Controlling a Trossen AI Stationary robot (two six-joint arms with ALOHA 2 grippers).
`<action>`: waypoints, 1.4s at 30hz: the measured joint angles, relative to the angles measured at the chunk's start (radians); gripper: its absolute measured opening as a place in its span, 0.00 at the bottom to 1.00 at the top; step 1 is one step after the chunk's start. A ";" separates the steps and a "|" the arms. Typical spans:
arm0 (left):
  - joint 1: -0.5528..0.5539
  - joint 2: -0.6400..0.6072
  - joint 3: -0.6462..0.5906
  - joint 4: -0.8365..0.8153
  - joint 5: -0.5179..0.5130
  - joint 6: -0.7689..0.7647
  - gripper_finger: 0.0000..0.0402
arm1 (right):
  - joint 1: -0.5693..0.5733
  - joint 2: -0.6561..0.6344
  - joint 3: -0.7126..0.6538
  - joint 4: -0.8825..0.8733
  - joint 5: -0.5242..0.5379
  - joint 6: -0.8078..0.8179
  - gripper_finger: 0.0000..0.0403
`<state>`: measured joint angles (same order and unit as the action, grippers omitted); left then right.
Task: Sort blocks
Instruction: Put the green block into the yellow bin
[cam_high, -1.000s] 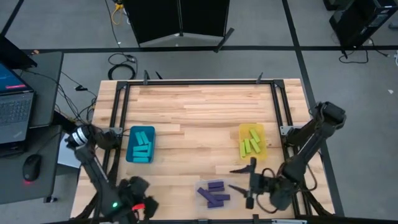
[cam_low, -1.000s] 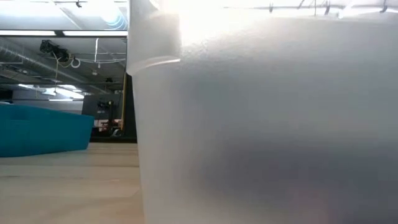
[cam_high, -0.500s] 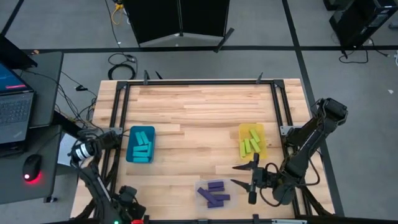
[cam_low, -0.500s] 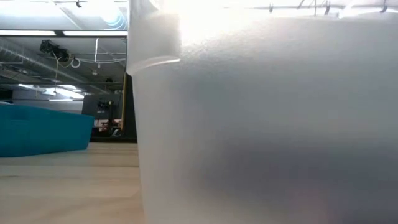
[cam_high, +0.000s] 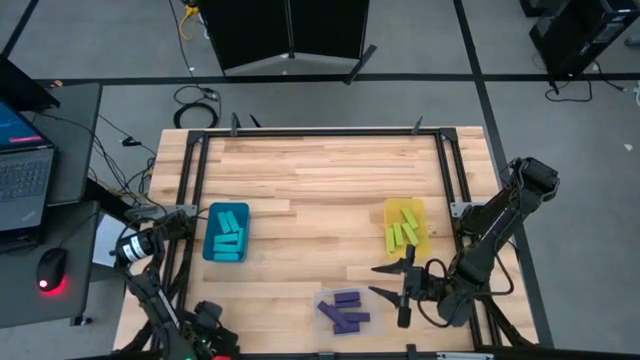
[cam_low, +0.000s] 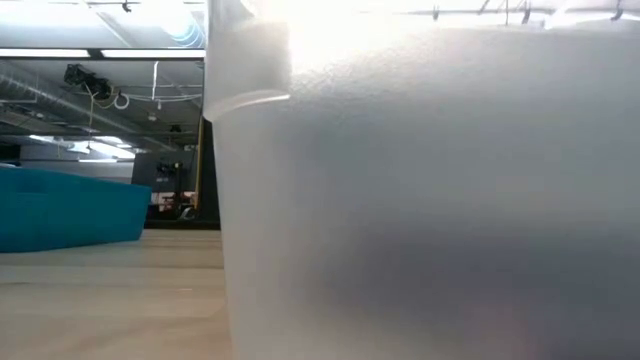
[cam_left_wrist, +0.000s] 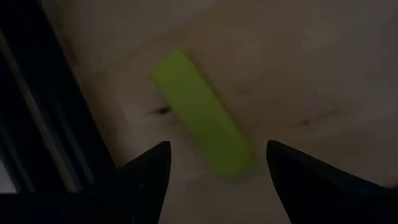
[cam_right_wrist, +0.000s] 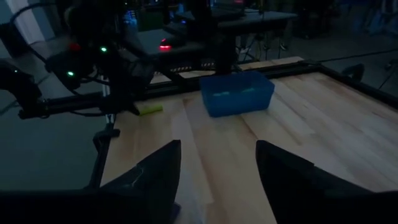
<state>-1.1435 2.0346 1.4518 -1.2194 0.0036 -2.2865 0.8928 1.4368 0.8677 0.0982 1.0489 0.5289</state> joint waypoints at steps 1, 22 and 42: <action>0.000 0.001 -0.010 0.001 0.011 -0.002 0.67 | 0.000 0.000 0.000 0.001 -0.001 0.000 0.54; -0.012 -0.004 -0.111 0.135 -0.057 0.003 0.38 | -0.004 0.000 0.000 0.030 -0.003 -0.008 0.51; 0.005 0.006 0.054 -0.058 -0.341 0.144 0.26 | -0.015 0.000 0.000 0.045 -0.002 -0.036 0.49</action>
<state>-1.1383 2.0411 1.5058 -1.2771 -0.3369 -2.1425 0.8778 1.4372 0.8680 0.1435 1.0466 0.4932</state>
